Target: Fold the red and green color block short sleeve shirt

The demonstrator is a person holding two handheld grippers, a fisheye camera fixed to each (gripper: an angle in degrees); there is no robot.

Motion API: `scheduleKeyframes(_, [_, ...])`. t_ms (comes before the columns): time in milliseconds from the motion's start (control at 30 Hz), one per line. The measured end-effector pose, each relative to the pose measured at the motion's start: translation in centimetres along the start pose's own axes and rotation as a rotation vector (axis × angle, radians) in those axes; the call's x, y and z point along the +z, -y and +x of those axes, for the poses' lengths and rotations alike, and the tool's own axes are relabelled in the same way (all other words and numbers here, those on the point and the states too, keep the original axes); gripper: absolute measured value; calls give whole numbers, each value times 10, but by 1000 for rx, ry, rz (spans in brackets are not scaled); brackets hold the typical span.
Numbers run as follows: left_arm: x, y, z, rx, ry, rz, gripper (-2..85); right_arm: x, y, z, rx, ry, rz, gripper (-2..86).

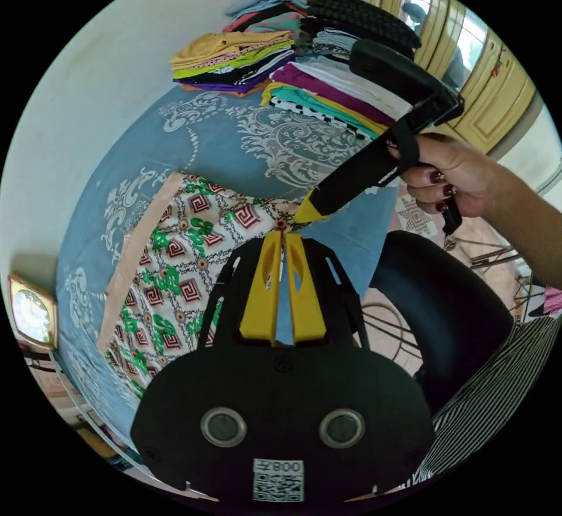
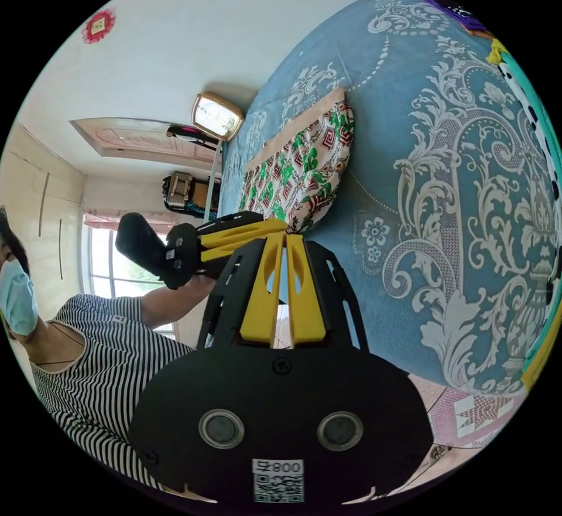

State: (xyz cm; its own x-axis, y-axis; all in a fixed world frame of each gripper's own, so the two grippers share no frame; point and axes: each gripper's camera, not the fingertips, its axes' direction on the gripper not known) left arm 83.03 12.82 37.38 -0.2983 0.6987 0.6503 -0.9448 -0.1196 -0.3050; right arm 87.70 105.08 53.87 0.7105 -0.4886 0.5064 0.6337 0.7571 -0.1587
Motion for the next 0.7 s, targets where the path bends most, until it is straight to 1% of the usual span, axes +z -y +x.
scheduleKeyframes(100, [-6, 4, -14, -133, -69, 46, 14, -9, 5, 8, 13, 16, 47, 9])
scheduleKeyframes(167, [-9, 2, -30, -247, -147, 97, 11, -17, 12, 23, 64, 24, 95, 15])
scheduleKeyframes(333, [-9, -1, -53, -421, -275, 176, 10, -14, 45, 46, 152, 91, 137, 40])
scheduleKeyframes(467, [-8, 4, -57, -458, -304, 203, 9, -3, 85, 48, 198, 124, 125, 67])
scheduleKeyframes(567, [-9, 8, -56, -465, -312, 221, 9, -2, 111, 44, 225, 165, 133, 76])
scheduleKeyframes(700, [-9, 12, -53, -454, -319, 233, 9, -4, 137, 37, 260, 169, 110, 83])
